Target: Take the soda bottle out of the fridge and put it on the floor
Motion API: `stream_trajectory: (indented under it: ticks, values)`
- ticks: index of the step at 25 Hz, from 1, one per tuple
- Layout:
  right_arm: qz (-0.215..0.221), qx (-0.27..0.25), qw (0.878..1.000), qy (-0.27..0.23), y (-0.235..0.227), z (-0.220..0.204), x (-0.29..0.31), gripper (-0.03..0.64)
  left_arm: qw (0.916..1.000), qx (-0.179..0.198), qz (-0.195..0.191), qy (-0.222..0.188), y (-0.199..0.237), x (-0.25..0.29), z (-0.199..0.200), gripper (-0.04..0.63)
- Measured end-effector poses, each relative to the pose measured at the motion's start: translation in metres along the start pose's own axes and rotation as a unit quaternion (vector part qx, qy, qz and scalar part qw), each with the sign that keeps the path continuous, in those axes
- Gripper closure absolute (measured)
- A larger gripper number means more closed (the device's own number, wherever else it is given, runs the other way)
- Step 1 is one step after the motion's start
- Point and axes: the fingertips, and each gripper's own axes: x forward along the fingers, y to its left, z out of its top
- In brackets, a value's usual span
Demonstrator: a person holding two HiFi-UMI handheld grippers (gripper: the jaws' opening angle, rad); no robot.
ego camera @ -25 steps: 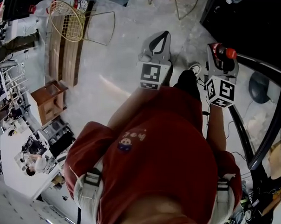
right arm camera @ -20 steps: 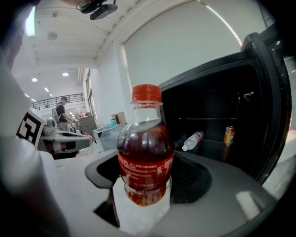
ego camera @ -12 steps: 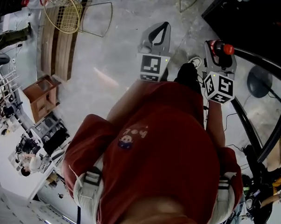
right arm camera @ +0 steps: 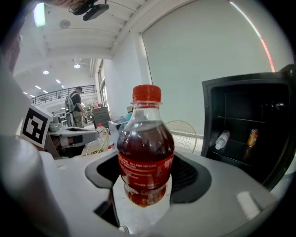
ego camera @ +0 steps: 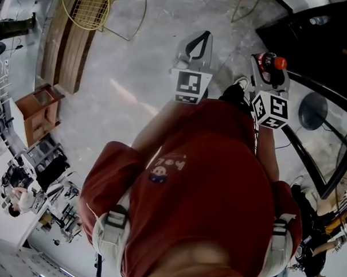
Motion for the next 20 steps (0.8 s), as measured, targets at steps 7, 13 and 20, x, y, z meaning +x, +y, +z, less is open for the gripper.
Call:
stream_trajectory:
  ticks: [7,13,20]
  values:
    - [0.041,-0.039,0.998,0.007,0.015,0.002,0.013,0.307,0.9996,-0.007,0.027,0.001,0.004,-0.005,-0.008,0.595]
    - [0.055,-0.055,0.997,0.018,0.012,-0.002,0.017,0.307,0.9993,-0.009,0.035,0.009,-0.001,-0.006,-0.013,0.595]
    - [0.059,-0.048,0.996,0.039,0.000,-0.021,0.031,0.307,0.9988,-0.010,0.040,0.027,0.003,0.008,-0.027,0.595]
